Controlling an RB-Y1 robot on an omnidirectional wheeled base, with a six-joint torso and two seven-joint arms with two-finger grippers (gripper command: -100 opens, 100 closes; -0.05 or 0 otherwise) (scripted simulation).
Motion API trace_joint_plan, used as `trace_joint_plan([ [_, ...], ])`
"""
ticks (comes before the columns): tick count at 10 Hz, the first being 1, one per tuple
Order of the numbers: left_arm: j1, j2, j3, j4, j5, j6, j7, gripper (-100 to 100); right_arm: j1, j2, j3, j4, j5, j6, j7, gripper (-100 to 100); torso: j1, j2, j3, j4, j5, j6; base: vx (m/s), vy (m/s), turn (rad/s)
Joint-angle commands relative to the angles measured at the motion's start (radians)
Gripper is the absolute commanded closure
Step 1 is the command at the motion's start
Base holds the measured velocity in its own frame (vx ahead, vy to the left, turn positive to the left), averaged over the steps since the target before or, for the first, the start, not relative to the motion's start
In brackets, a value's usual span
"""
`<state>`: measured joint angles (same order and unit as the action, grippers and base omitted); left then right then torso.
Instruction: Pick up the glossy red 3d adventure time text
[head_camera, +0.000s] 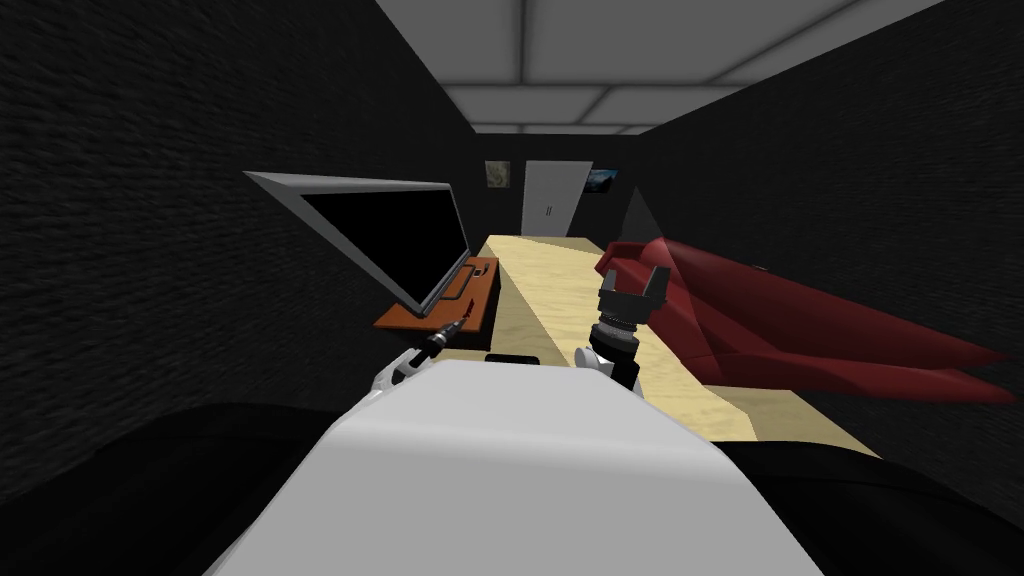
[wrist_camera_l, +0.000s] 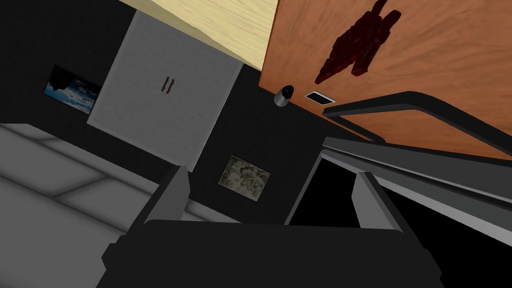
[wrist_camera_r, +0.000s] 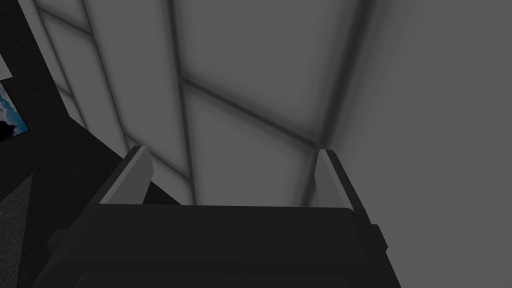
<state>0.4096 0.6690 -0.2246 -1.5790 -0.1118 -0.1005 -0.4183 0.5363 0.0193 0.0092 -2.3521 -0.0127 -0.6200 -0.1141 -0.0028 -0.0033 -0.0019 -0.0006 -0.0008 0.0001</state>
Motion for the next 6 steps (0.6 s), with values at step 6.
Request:
trace_joint_plan([
  [6, -0.061, 0.080, -0.076, 0.192, -0.035, -0.040, 0.031, -100, 0.000, 0.000, 0.000, 0.000, 0.000, 0.000, 0.000, 0, 0.001, -0.001, -0.001, 0.000, 0.000, 0.000, 0.072, -0.035, -0.027],
])
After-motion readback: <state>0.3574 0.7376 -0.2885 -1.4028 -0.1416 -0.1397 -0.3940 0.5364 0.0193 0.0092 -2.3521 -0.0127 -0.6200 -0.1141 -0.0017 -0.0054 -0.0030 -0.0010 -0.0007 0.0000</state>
